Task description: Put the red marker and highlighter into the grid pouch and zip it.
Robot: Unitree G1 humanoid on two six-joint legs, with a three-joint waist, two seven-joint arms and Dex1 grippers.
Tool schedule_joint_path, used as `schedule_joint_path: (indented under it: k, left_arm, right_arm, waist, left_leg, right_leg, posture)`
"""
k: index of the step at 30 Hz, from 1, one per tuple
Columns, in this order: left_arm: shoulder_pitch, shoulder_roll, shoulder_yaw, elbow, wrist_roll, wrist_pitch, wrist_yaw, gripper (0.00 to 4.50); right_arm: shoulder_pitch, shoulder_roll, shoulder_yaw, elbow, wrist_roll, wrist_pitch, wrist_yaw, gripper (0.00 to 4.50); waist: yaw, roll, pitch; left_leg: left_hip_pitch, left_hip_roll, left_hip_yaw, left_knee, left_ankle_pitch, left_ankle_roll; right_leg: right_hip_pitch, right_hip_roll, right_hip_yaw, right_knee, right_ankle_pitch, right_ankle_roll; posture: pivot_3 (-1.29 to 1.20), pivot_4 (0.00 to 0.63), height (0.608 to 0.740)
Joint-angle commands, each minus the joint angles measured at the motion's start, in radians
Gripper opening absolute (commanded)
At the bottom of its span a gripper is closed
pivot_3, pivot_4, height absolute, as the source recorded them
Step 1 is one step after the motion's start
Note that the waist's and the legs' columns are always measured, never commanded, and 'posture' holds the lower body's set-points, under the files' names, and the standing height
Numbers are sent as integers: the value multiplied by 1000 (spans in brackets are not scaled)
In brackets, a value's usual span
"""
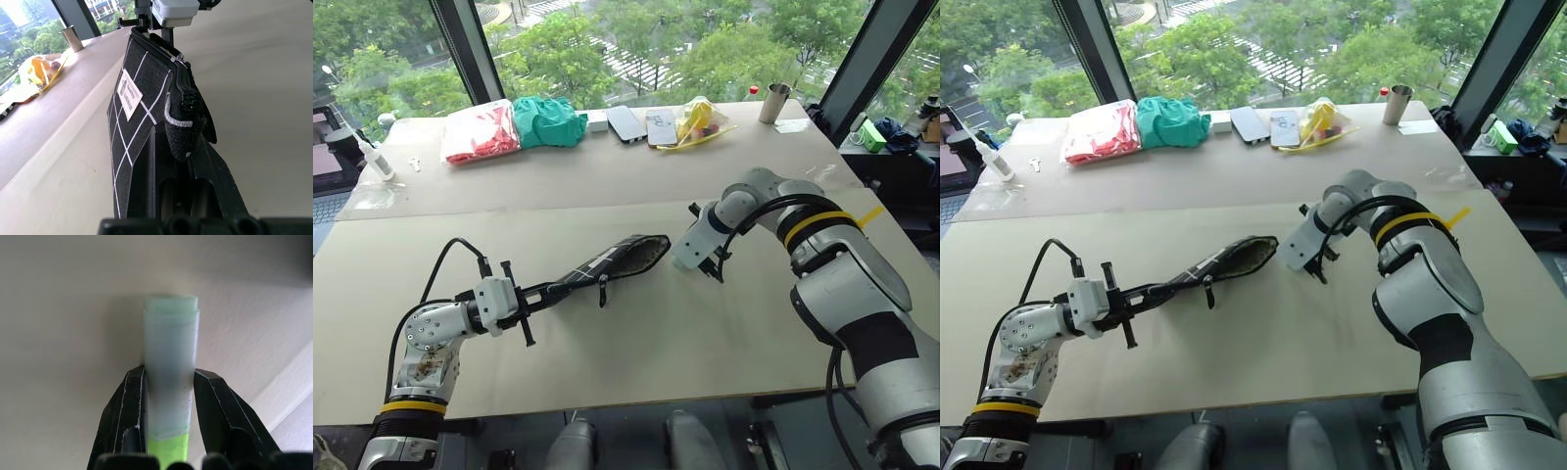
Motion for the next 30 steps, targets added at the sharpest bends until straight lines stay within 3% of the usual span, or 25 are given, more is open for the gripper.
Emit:
schedule_joint_path:
  k: [1,5,8,11,14,18,25,30]
  left_arm:
    - [-25,5,13,-16,-17,1,6,0]
    - [-31,-1,11,-14,-18,1,9,0]
    - [-26,-4,9,-16,-16,-1,10,0]
    - [-21,-4,10,-19,-19,1,8,0]
    - [-20,0,13,-17,-22,3,3,0]
    - [-22,5,13,-10,-25,3,-9,0]
    - [-38,-1,8,5,-23,1,-21,0]
    - [-45,-2,7,13,-23,1,-31,0]
  right_arm:
    - [37,-13,-54,12,48,51,-34,996]
    - [59,-47,-187,-24,165,154,-59,996]
    - [178,-84,-335,-156,361,240,61,996]
    - [406,-155,-450,-474,548,425,184,996]
    - [605,-228,-558,-798,688,670,208,996]
    - [695,-267,-712,-1099,889,989,165,996]
    - [706,-310,-724,-1383,1004,1208,150,996]
    - [669,-294,-594,-1528,915,1089,151,996]
  waist:
    - [2,0,0]
    - [4,0,0]
    - [5,1,0]
    - [11,0,0]
    - [19,1,0]
    - [27,1,1]
    - [30,2,2]
    - [31,2,2]
  left_leg:
    - [0,0,0,0,0,0]
    - [-1,0,0,0,0,0]
    - [-3,0,1,0,0,0]
    - [-5,0,0,0,0,1]
    - [-7,-1,-1,0,-1,1]
    - [-7,-2,0,1,-1,1]
    - [-6,0,1,1,-1,2]
    - [-7,0,2,1,-1,2]
  right_leg:
    - [0,0,0,0,0,0]
    - [0,0,0,0,0,0]
    - [-2,0,0,-1,0,0]
    - [-1,0,-1,-4,0,0]
    - [-1,-2,-1,-5,0,0]
    - [-1,-3,0,-6,0,0]
    - [-1,0,-1,-5,0,0]
    - [-1,-1,0,-5,0,0]
  posture:
    - [0,150,740]
    - [0,150,740]
    - [0,150,740]
    - [0,150,740]
    - [0,150,740]
    - [0,150,740]
    - [0,150,740]
    - [0,150,740]
